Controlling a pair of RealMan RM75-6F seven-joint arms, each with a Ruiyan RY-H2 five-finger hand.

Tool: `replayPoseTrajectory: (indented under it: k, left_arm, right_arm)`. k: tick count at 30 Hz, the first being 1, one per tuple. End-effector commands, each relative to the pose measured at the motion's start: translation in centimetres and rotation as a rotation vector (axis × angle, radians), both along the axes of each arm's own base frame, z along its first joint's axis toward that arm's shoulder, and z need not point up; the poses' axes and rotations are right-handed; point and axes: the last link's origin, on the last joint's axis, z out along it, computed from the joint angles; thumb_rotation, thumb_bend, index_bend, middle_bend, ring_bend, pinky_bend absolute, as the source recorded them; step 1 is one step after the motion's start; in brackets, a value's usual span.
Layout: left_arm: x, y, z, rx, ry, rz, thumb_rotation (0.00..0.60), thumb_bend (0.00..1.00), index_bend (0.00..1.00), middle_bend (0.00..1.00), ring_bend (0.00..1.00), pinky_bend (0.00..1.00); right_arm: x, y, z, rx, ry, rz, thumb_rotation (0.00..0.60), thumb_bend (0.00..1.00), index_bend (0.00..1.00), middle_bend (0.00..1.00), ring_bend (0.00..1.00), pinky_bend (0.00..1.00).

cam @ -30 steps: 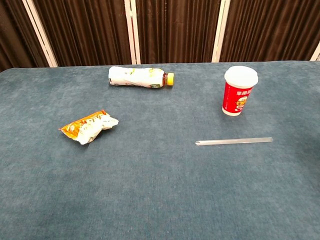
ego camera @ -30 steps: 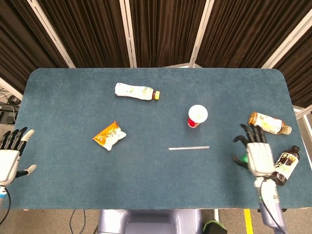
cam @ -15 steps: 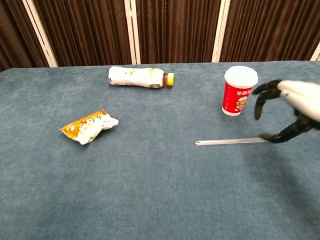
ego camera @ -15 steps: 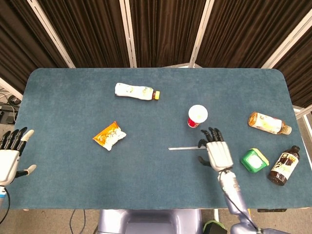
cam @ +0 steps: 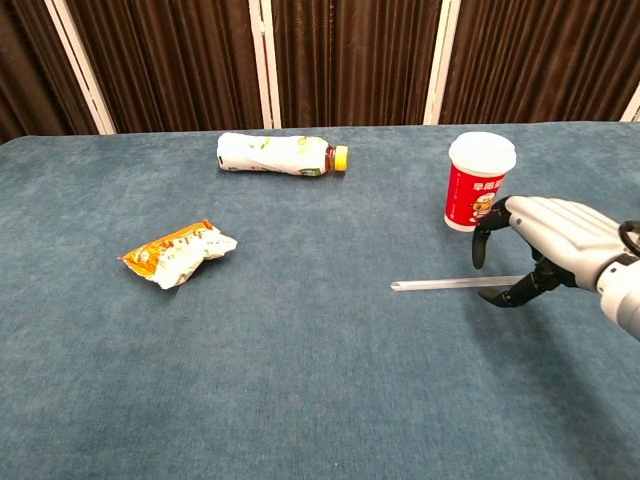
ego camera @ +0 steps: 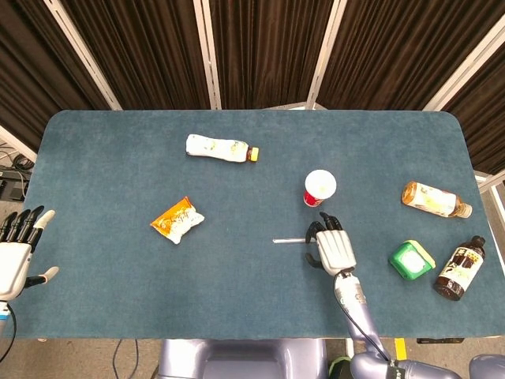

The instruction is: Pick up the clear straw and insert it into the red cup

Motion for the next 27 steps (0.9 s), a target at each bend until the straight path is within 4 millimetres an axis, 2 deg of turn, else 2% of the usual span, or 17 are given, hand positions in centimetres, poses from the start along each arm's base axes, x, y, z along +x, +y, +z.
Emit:
replayPoseTrajectory:
  k: [1,4,9,19,27]
  left_arm:
    - [0.0,0.0,0.0,0.0,-0.001,0.0,0.6,0.08,0.0,0.0,0.0,0.0]
    - [0.0,0.0,0.0,-0.001,-0.001,0.0,0.6,0.08,0.0,0.0,0.0,0.0]
    - [0.0,0.1,0.0,-0.002,-0.002,0.001,0.6,0.08,0.0,0.0,0.0,0.0]
    - [0.0,0.1,0.0,-0.002,-0.001,0.0,0.6,0.08,0.0,0.0,0.0,0.0]
    - [0.0,0.1,0.0,-0.003,-0.001,-0.001,0.6,0.08,0.0,0.0,0.0,0.0]
  right_arm:
    - [0.2,-0.6,-0.2,-0.012,-0.004,0.0,0.6,0.27,0.52,0.4,0.18,0.24]
    - [0.4,-1.1,-0.4,-0.018,-0.006,-0.001,0.6,0.28,0.52,0.43,0.22,0.33]
    - [0.2,-1.4,-0.8,-0.013,0.018,-0.006,0.6,0.3,0.52,0.47,0.27,0.42]
    - [0.3,-1.9,-1.5,0.001,0.041,-0.029,0.6,0.3,0.52,0.47,0.28,0.43]
    - [1.2,-2.3,-2.4,0.024,0.068,-0.027,0.6,0.3,0.52,0.47,0.28,0.43]
